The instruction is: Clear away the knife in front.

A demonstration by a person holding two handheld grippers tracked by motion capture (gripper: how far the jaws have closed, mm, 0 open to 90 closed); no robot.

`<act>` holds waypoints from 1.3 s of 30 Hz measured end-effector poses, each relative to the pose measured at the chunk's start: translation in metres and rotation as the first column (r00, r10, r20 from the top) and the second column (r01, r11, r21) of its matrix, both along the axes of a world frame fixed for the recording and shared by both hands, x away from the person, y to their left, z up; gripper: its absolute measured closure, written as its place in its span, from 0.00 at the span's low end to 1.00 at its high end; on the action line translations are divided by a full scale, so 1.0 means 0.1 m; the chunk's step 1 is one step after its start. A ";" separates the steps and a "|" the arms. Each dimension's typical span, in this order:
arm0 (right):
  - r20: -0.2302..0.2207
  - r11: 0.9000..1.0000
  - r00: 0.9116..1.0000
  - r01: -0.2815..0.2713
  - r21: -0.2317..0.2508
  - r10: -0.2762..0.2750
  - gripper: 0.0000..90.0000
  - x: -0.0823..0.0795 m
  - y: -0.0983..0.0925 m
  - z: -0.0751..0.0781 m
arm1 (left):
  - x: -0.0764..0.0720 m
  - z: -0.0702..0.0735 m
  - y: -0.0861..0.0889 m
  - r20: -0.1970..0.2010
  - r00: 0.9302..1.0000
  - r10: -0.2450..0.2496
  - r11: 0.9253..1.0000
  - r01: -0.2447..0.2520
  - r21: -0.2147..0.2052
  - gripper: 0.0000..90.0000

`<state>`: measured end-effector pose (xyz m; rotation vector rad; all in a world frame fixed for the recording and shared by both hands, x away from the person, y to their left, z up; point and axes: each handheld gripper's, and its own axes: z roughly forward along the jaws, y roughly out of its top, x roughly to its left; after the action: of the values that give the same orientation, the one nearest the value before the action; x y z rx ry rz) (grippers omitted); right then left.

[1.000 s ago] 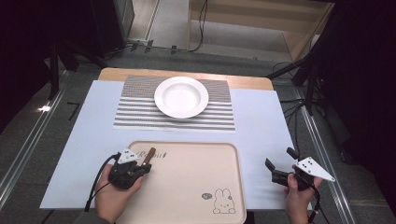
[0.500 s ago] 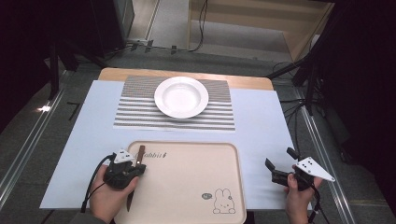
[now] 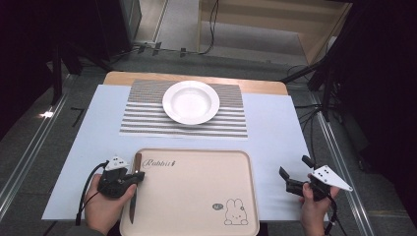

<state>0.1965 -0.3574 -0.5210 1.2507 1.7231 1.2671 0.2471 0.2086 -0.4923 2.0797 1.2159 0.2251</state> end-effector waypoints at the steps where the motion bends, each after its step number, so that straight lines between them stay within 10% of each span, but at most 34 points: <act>1: 0.000 1.000 1.000 0.000 0.001 0.000 0.01 0.00 0.00 0.00 | 0.00 0.00 0.01 -0.001 1.000 0.001 1.000 -0.001 -0.007 1.00; 13: 0.000 1.000 1.000 0.000 0.000 0.000 0.01 0.00 0.00 0.00 | -0.04 0.06 0.01 0.097 0.995 -0.036 0.996 0.044 -0.075 0.77; 16: 0.000 1.000 1.000 0.001 0.001 -0.001 0.01 0.00 0.00 0.00 | -0.03 0.09 0.02 0.096 0.994 -0.060 0.986 0.074 -0.152 0.64; 27: 0.001 1.000 1.000 0.000 -0.003 0.000 0.01 0.00 0.00 0.00 | -0.08 0.22 0.10 0.200 0.975 -0.095 0.964 0.140 -0.226 0.00; 39: 0.000 1.000 1.000 0.001 -0.003 -0.001 0.01 0.00 0.00 0.00 | -0.09 0.31 0.28 0.268 0.962 -0.055 0.962 0.123 -0.245 0.00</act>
<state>0.1963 -0.3570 -0.5210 1.2501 1.7237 1.2631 0.2386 0.2363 -0.4615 1.8083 0.9372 0.2711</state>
